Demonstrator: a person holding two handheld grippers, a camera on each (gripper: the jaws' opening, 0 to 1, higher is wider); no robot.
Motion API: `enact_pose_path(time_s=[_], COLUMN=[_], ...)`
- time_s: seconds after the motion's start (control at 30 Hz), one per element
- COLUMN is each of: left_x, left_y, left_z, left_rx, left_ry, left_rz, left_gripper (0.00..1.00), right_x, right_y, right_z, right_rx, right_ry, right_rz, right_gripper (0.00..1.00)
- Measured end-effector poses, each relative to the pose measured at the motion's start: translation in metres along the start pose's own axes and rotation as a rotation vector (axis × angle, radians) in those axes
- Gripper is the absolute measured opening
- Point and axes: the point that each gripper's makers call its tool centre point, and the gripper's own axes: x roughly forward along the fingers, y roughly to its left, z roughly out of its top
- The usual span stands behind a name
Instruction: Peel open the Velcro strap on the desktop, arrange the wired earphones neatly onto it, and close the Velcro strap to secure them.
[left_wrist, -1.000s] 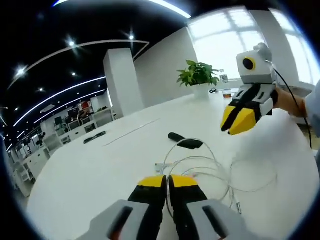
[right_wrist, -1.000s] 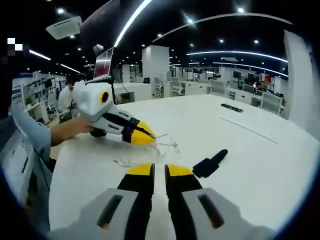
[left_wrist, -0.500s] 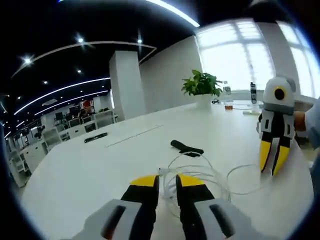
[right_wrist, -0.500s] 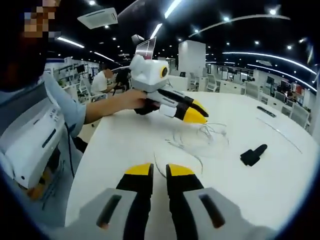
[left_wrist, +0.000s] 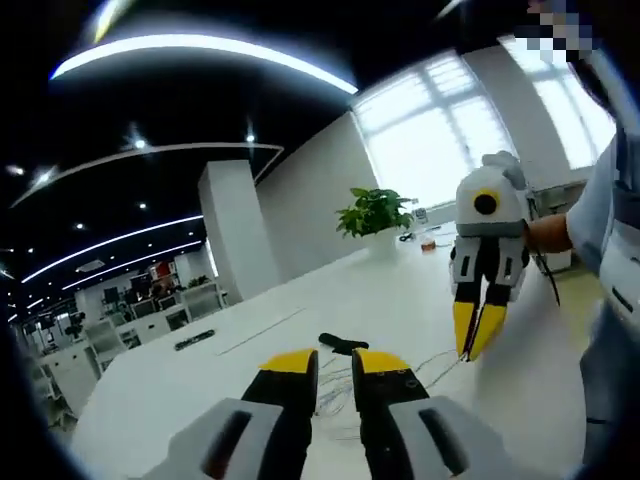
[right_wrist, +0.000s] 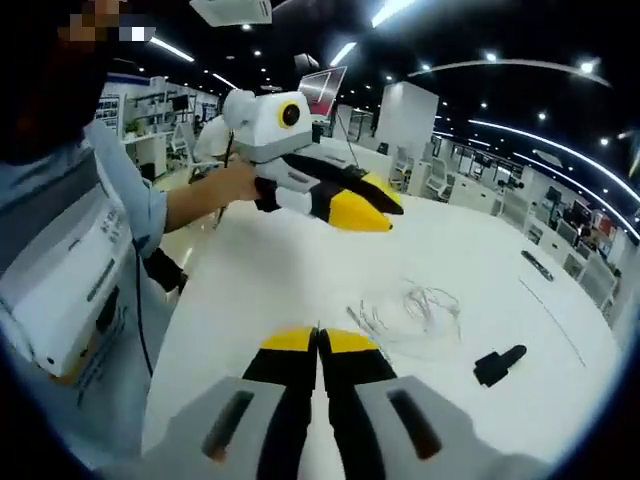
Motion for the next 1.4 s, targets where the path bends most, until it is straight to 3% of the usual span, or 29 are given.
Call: enact_pose_path(time_s=[0.13,0.3,0.6,0.87,1.0,1.13,1.4], left_x=[-0.007,-0.011,-0.014,0.003,0.008,0.011,0.017], left_y=[-0.015,-0.023,-0.020,-0.021,-0.015,-0.013,-0.003], left_z=[0.008,0.012,-0.006,-0.019,-0.022,-0.025,-0.031], left_rx=[0.048,0.053,0.074,0.120,0.154,0.162,0.277], left_ry=[0.001,-0.013,0.040,0.076,0.075,0.082,0.125], left_rz=[-0.039,-0.085,-0.108,-0.094,-0.055,-0.037,0.031], left_gripper=[0.17,0.16,0.15,0.15,0.08,0.07,0.06], right_x=[0.003,0.008,0.013,0.018,0.020,0.024,0.032], right_y=[0.005,-0.001,-0.037,-0.040,-0.046,-0.052,-0.055], right_z=[0.034,0.049,0.038,0.036,0.030,0.026,0.025], right_rx=[0.021,0.135,0.283,0.364,0.394,0.434,0.455], right_ry=[-0.063,-0.118,-0.150,-0.163,-0.157,-0.155,-0.138], right_rz=[0.062,0.104,0.073,0.088,0.071,0.064,0.050], right_gripper=[0.04,0.04,0.04,0.04,0.04,0.04,0.04])
